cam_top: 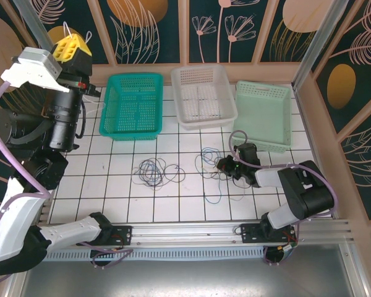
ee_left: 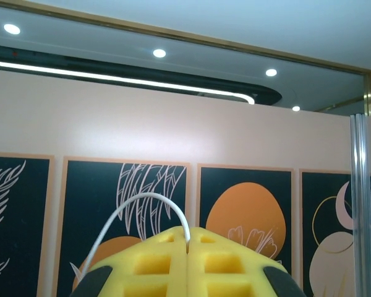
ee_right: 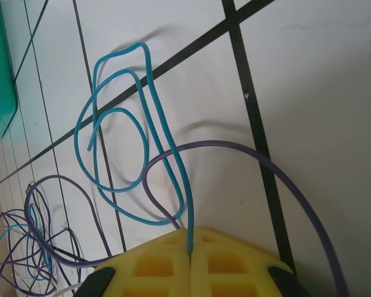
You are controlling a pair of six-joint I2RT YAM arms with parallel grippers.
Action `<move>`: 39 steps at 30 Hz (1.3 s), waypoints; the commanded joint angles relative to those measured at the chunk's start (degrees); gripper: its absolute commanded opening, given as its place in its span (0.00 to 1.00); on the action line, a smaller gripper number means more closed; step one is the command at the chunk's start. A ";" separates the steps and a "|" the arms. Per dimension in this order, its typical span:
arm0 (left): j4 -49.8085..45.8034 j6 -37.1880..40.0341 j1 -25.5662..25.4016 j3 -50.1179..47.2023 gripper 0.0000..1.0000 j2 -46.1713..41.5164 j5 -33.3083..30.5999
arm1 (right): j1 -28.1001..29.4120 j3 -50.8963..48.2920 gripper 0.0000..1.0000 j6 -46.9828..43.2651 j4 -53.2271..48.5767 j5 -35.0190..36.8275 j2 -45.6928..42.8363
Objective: Untangle the cables
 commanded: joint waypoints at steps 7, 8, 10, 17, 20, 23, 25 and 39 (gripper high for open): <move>1.22 3.19 0.61 -5.62 0.00 4.95 -7.55 | 2.04 1.64 0.00 -4.24 -5.37 3.10 -0.93; 1.13 2.96 0.90 -6.05 0.00 5.43 -7.61 | 2.11 1.64 0.00 -4.17 -5.30 3.02 -1.07; 1.13 2.35 1.56 -6.60 0.00 6.36 -7.48 | 2.15 1.54 0.00 -3.97 -5.09 2.83 -1.27; -1.39 -3.86 9.29 -6.90 0.00 11.13 -2.97 | 2.85 1.29 0.00 -3.42 -4.50 2.65 -1.31; -1.33 -7.46 14.40 -8.10 0.00 13.34 -0.67 | 3.10 1.47 0.00 -3.52 -4.85 2.56 -1.74; -1.58 -13.08 21.18 -8.97 0.00 15.54 5.58 | 3.37 1.47 0.00 -3.71 -5.51 2.86 -2.54; -2.10 -15.98 24.65 -9.16 0.00 17.24 9.03 | 3.50 1.53 0.00 -3.82 -5.94 3.22 -3.02; -1.77 -21.27 28.28 -15.06 0.00 27.01 19.04 | 6.80 2.96 0.00 -5.94 -9.07 7.48 -4.65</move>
